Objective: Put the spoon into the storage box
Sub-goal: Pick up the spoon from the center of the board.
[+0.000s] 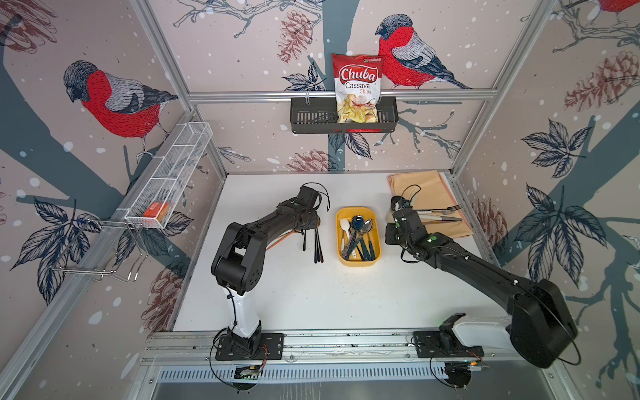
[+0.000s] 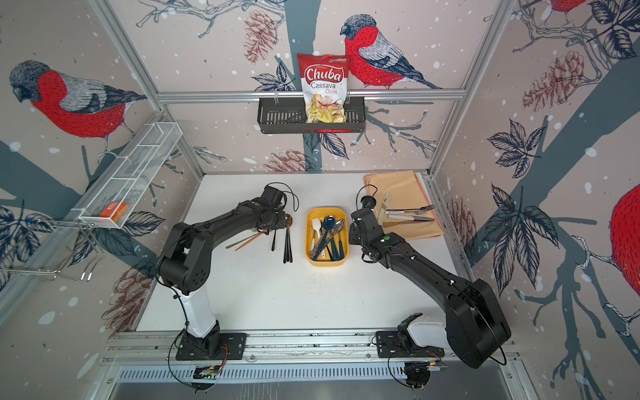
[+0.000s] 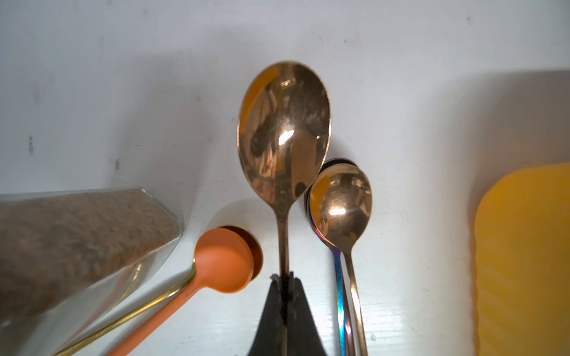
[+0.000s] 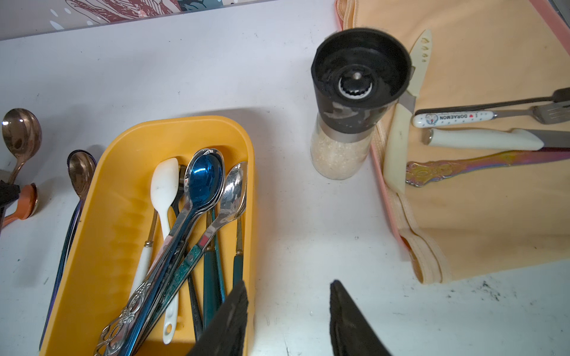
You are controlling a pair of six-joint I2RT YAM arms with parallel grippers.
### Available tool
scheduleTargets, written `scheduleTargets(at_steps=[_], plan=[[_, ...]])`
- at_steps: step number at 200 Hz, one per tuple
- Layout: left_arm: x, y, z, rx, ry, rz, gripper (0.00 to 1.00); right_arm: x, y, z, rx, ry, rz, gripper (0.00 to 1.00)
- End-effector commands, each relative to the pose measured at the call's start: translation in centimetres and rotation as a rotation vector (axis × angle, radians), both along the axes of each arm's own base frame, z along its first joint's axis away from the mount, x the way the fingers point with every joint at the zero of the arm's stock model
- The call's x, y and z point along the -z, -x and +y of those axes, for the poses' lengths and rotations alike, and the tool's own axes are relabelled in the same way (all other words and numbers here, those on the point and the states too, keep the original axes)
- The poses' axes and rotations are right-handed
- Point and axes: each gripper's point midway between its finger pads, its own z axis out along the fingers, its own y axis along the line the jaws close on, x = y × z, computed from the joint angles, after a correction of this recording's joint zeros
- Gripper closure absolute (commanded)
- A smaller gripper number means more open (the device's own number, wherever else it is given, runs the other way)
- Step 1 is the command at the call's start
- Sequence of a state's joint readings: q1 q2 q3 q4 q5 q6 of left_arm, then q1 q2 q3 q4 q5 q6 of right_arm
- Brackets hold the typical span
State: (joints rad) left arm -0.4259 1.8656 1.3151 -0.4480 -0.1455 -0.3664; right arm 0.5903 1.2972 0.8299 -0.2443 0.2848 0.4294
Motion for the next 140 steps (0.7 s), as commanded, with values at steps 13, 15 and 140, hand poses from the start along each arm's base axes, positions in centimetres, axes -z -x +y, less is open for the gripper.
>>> scheduleTargets(at_steps=[13, 15, 140], plan=[[-2.9, 0.3, -1.8, 0.019, 0.102, -0.029, 1.0, -0.2, -0.1, -0.4, 0.02, 0.005, -0.011, 0.55], [-3.1, 0.3, -2.0, 0.02, 0.11, -0.031, 1.0, -0.2, -0.1, -0.4, 0.02, 0.005, -0.011, 0.55], [-8.1, 2.9, -16.4, 0.192, 0.577, 0.018, 1.0, -0.1, 0.2, -1.4, 0.032, 0.006, -0.015, 0.55]])
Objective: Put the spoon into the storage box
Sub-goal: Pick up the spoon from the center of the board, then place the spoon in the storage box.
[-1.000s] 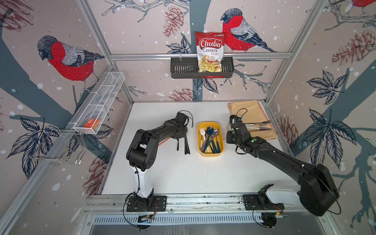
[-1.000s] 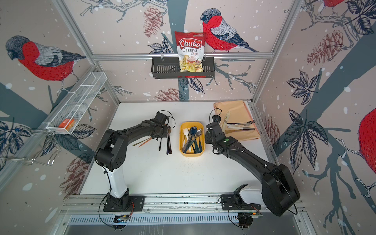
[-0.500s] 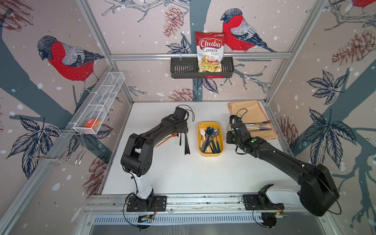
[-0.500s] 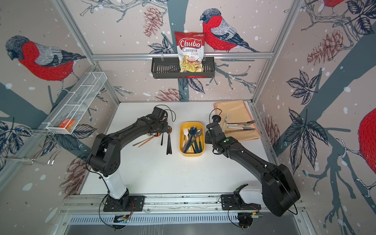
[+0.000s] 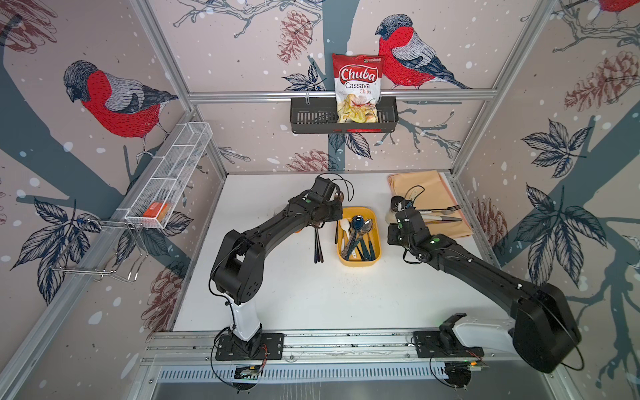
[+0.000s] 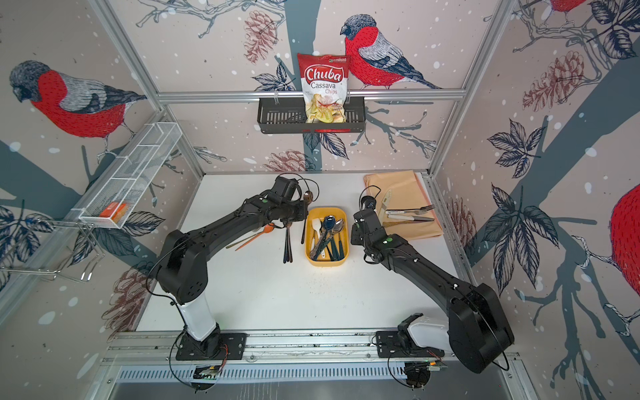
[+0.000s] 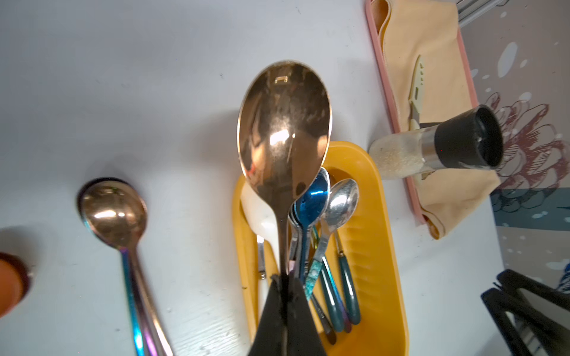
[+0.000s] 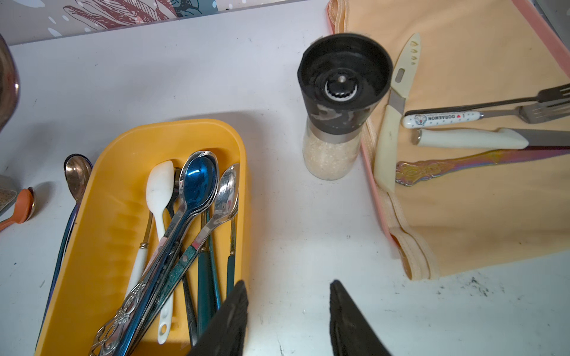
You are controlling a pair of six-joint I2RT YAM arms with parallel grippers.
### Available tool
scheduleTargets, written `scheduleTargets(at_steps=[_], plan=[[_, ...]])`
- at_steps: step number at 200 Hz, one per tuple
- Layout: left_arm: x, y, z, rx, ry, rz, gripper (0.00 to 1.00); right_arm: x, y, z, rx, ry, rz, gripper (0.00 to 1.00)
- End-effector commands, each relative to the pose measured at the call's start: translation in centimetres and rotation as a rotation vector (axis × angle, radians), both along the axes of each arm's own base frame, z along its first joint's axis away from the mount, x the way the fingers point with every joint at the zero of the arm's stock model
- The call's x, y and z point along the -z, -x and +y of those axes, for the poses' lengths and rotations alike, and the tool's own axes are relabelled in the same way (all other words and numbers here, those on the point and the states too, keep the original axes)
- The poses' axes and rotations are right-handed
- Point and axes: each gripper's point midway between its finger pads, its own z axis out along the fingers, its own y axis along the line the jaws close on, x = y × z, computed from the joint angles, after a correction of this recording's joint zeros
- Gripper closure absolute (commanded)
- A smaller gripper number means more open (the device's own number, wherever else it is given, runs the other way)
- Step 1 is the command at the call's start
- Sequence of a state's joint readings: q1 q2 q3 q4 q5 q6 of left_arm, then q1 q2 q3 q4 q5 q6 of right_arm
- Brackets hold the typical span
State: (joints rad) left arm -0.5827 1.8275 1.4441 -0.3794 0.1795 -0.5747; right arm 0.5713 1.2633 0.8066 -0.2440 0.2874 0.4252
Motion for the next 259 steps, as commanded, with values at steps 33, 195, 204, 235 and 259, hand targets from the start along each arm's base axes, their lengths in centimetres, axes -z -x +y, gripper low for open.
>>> scheduleTargets(at_steps=[33, 195, 204, 235, 259], plan=[[0.9, 1.3, -4.3, 0.049, 0.13, 0.058, 1.0, -0.3, 0.4, -0.8, 0.021, -0.004, -0.015, 0.55], [8.0, 2.7, -3.5, -0.026, 0.043, 0.164, 1.0, 0.1, 0.9, -1.2, 0.029, -0.004, -0.001, 0.55], [8.2, 2.7, -3.4, -0.028, 0.04, 0.167, 1.0, 0.0, 0.9, -1.3, 0.031, -0.004, -0.003, 0.55], [8.6, 2.8, -3.4, -0.03, 0.031, 0.177, 1.0, 0.1, 0.9, -1.2, 0.027, -0.007, -0.002, 0.55], [8.9, 2.7, -3.4, -0.029, 0.024, 0.187, 1.0, 0.2, 0.8, -1.0, 0.024, -0.009, -0.001, 0.55]])
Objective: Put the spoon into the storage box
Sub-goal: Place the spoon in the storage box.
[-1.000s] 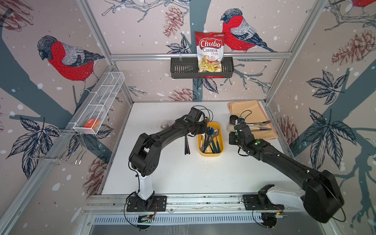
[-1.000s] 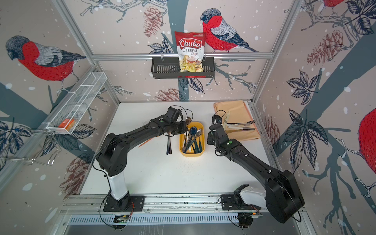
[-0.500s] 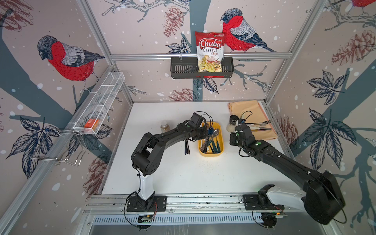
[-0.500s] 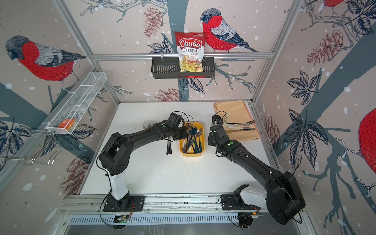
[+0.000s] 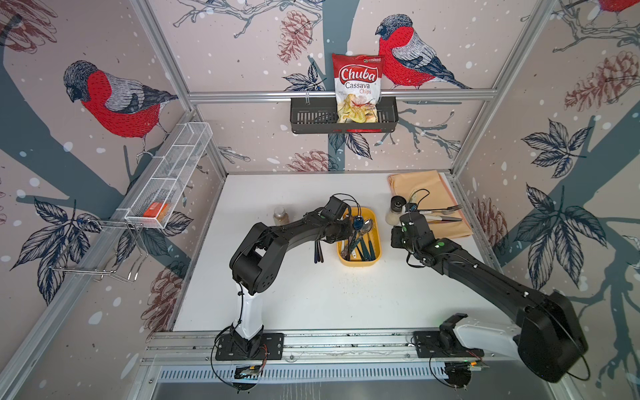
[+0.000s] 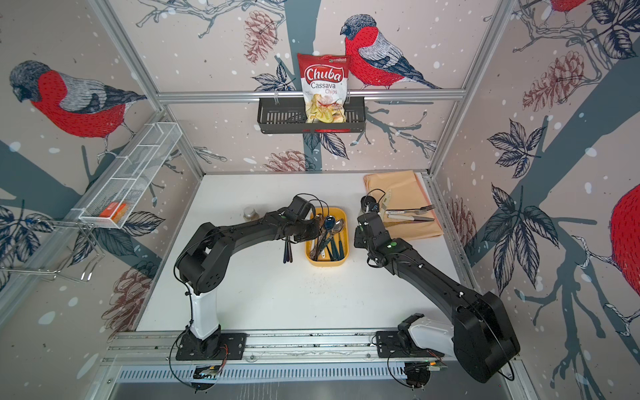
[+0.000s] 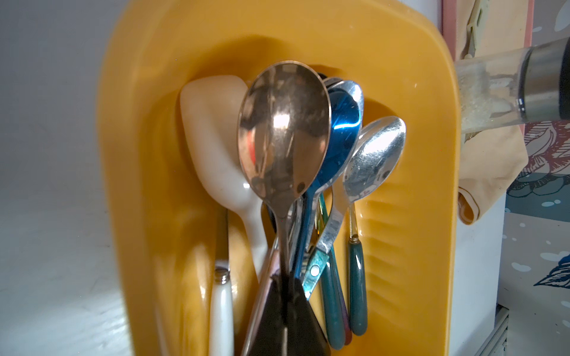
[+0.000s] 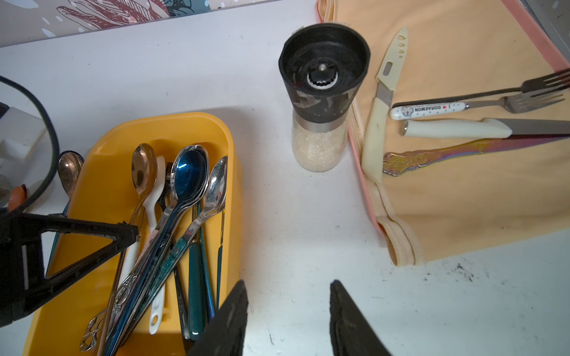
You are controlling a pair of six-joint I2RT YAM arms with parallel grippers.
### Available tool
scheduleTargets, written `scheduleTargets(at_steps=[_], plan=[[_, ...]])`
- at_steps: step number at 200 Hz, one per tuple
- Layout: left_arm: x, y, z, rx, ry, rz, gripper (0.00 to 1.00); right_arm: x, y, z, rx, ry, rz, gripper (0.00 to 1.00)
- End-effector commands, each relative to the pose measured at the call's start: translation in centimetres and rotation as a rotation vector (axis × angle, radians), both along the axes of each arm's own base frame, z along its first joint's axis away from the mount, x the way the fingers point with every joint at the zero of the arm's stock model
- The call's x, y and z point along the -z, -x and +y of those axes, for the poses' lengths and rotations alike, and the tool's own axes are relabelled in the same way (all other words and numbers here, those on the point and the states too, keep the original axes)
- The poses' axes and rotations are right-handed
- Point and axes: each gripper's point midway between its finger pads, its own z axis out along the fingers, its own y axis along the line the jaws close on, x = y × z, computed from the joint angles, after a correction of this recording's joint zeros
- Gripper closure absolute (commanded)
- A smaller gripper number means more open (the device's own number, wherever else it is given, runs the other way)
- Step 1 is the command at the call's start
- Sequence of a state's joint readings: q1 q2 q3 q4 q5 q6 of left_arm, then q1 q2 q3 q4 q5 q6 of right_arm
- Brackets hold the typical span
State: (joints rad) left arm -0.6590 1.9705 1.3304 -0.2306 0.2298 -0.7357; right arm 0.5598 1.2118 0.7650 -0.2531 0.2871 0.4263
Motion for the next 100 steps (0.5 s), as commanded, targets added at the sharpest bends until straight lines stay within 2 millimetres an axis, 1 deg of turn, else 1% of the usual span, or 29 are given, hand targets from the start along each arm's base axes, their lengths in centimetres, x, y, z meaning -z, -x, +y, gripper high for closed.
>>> scheduleTargets(at_steps=[1, 7, 14, 29, 48, 64, 71, 84, 94, 100], plan=[[0.0, -0.5, -0.1, -0.011, -0.006, -0.007, 1.0, 0.0, -0.1, -0.1, 0.013, -0.007, -0.001, 0.55], [0.0, -0.5, -0.1, -0.009, -0.008, -0.006, 1.0, 0.1, -0.1, 0.0, 0.01, -0.007, 0.0, 0.55], [0.1, -0.5, -0.1, -0.009, -0.01, -0.003, 0.97, 0.1, -0.1, 0.1, 0.009, -0.007, 0.001, 0.55], [0.1, -0.4, 0.0, -0.009, -0.013, 0.0, 0.95, 0.2, -0.2, 0.1, 0.009, -0.006, 0.003, 0.55], [0.0, -0.4, 0.0, -0.007, -0.016, -0.004, 0.91, 0.4, -0.2, 0.2, 0.006, -0.007, 0.007, 0.55], [-0.1, -0.5, -0.1, -0.003, -0.016, -0.009, 0.84, 0.5, -0.3, 0.3, 0.003, -0.009, 0.008, 0.55], [-0.2, -0.5, -0.1, 0.0, -0.017, -0.012, 0.79, 0.5, -0.3, 0.3, 0.002, -0.011, 0.007, 0.55], [-0.4, -0.5, -0.1, 0.006, -0.02, -0.02, 0.74, 0.5, -0.4, 0.4, 0.001, -0.014, 0.006, 0.55], [-0.7, -0.5, -0.1, 0.013, -0.022, -0.028, 0.67, 0.5, -0.5, 0.5, -0.002, -0.013, 0.007, 0.55], [-0.9, -0.6, 0.0, 0.018, -0.025, -0.033, 0.66, 0.4, -0.6, 0.6, -0.005, -0.015, 0.006, 0.55]])
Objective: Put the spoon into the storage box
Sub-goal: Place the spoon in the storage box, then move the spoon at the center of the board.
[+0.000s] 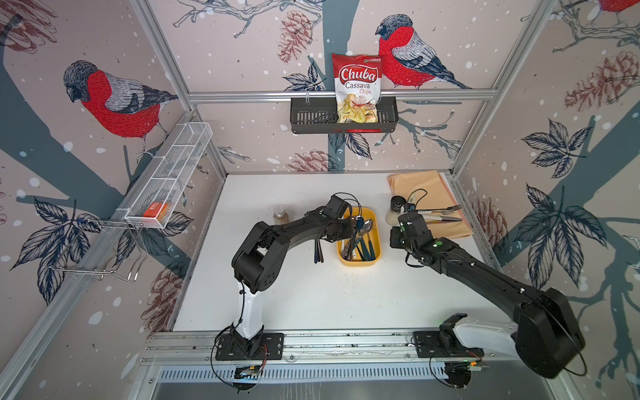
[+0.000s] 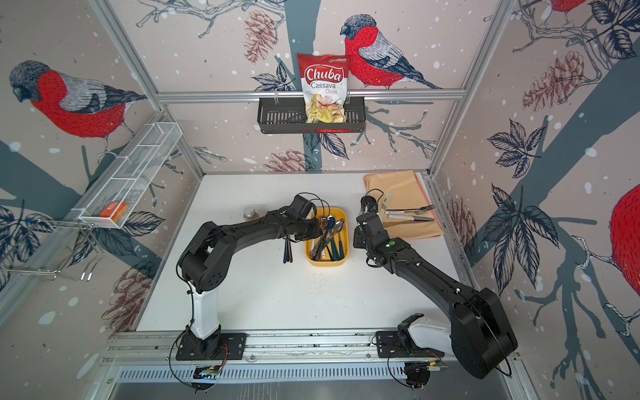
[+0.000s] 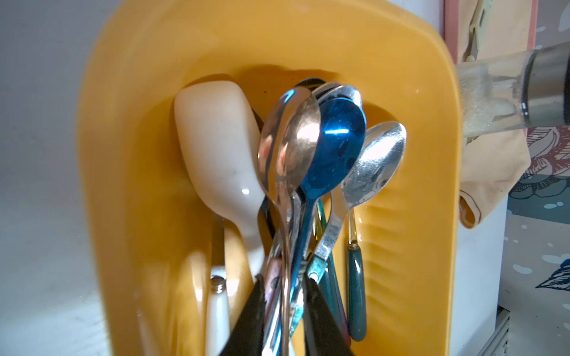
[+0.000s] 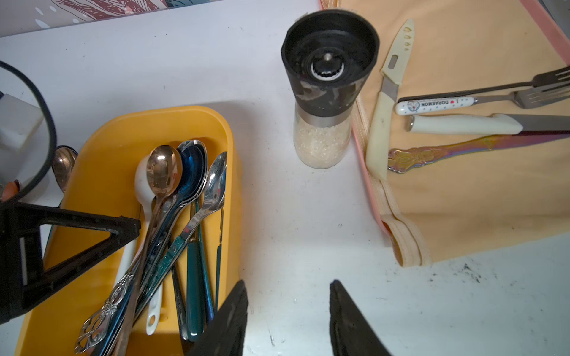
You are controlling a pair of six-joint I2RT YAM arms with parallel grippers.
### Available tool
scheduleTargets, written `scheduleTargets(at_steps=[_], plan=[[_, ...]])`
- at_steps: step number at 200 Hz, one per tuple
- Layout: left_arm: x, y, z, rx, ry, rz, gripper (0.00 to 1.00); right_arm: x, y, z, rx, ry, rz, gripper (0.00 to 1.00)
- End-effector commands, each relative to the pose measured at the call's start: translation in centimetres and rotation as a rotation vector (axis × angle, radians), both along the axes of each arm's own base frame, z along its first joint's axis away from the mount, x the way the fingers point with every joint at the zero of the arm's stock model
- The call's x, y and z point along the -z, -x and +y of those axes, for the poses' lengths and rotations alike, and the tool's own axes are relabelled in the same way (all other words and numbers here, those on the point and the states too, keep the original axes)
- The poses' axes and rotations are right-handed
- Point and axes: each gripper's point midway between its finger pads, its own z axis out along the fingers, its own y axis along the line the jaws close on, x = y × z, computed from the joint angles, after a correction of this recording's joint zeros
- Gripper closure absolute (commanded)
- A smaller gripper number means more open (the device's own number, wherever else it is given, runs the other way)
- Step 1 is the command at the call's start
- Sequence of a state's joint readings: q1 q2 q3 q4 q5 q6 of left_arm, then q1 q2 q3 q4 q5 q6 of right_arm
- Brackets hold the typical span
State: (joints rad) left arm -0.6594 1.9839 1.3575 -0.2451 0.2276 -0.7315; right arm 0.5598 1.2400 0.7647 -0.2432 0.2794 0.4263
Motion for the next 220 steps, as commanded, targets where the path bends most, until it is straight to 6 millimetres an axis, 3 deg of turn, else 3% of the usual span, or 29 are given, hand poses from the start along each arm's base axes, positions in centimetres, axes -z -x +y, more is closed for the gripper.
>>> scheduleTargets(at_steps=[1, 32, 85, 139, 192, 220], plan=[[-0.8, -0.2, 0.2, 0.017, -0.021, -0.032, 0.66, -0.4, -0.4, 0.4, 0.001, -0.02, -0.013, 0.55], [-3.1, -0.4, 1.0, 0.096, -0.091, -0.12, 0.65, 0.1, -0.8, 0.8, -0.009, -0.016, -0.001, 0.55], [-5.3, 0.8, 8.4, 0.265, -0.447, -0.279, 0.61, 0.2, -1.4, 1.5, -0.025, -0.023, -0.001, 0.55], [-3.8, 1.7, 16.5, 0.292, -0.585, -0.271, 0.52, 0.6, -1.6, 2.1, -0.035, -0.03, 0.004, 0.55], [-0.5, 2.4, 21.0, 0.351, -0.708, -0.216, 0.47, 0.5, -1.7, 2.1, -0.038, -0.025, 0.001, 0.55], [-0.2, 1.5, 22.4, 0.312, -0.698, -0.204, 0.46, 0.4, -1.8, 2.1, -0.04, -0.025, 0.0, 0.55]])
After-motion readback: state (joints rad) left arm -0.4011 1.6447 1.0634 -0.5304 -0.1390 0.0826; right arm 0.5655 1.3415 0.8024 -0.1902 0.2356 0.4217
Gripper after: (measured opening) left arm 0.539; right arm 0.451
